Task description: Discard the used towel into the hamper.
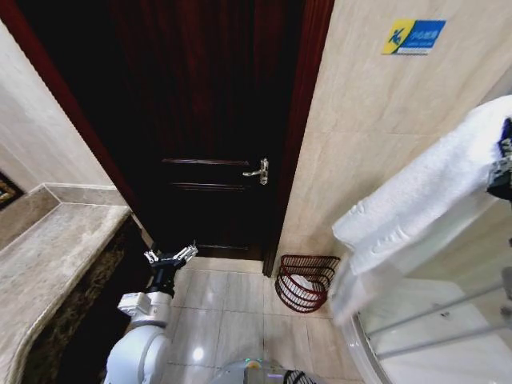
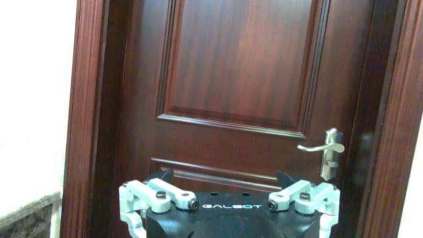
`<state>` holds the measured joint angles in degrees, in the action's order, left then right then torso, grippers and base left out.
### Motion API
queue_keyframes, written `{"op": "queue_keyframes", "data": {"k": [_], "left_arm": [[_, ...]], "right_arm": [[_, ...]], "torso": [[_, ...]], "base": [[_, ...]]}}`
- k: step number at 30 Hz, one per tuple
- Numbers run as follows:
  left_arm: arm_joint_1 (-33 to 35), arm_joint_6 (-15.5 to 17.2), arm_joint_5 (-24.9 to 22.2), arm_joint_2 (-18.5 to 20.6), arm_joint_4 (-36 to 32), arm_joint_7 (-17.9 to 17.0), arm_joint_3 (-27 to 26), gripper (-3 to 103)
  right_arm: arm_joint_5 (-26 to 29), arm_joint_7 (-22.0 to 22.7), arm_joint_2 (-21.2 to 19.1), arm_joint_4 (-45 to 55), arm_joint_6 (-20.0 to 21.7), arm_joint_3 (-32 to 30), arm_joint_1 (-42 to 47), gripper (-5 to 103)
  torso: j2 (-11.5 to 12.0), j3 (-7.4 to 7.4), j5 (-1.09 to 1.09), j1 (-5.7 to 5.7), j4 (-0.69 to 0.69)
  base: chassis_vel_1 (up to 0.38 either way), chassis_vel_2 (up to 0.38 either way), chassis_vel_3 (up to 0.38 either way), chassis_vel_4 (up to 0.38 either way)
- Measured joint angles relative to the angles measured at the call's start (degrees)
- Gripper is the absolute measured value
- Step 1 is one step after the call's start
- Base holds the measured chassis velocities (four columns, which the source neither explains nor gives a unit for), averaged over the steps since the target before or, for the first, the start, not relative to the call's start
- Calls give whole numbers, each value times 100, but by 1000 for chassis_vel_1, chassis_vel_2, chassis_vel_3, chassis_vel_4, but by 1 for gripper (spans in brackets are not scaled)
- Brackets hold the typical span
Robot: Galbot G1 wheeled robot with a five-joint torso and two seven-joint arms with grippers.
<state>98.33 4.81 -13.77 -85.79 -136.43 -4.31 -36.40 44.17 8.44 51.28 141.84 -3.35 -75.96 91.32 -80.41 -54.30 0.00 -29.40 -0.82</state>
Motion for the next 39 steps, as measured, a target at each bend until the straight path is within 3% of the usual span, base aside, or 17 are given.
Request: {"op": "queue_keyframes", "data": {"k": [28,33,34,37,39], "left_arm": [[-1,0,0,0,0,0,0,100],[-1,0,0,0,0,0,0,100],[-1,0,0,0,0,0,0,100],[-1,0,0,0,0,0,0,100],[-1,0,0,-1,0,0,0,100]], "right_arm": [[71,2,-82,-7,53,-2,-81,12],[965,60,-1103,-139,660,-132,-1040,12],[965,60,-1103,-139,660,-132,-1040,12],[1552,98,-1772,-227,1056,-222,-1665,12],[1685,106,-1925,-236,1142,-249,-1807,12]], "torso": [[2,-2,3,-6,-1],[2,-2,-1,-6,2],[2,-2,-1,-6,2],[3,-2,-2,-6,3],[3,-2,-9,-6,4]], "base": [[0,0,0,0],[0,0,0,0],[0,0,0,0],[0,0,0,0],[0,0,0,0]]}}
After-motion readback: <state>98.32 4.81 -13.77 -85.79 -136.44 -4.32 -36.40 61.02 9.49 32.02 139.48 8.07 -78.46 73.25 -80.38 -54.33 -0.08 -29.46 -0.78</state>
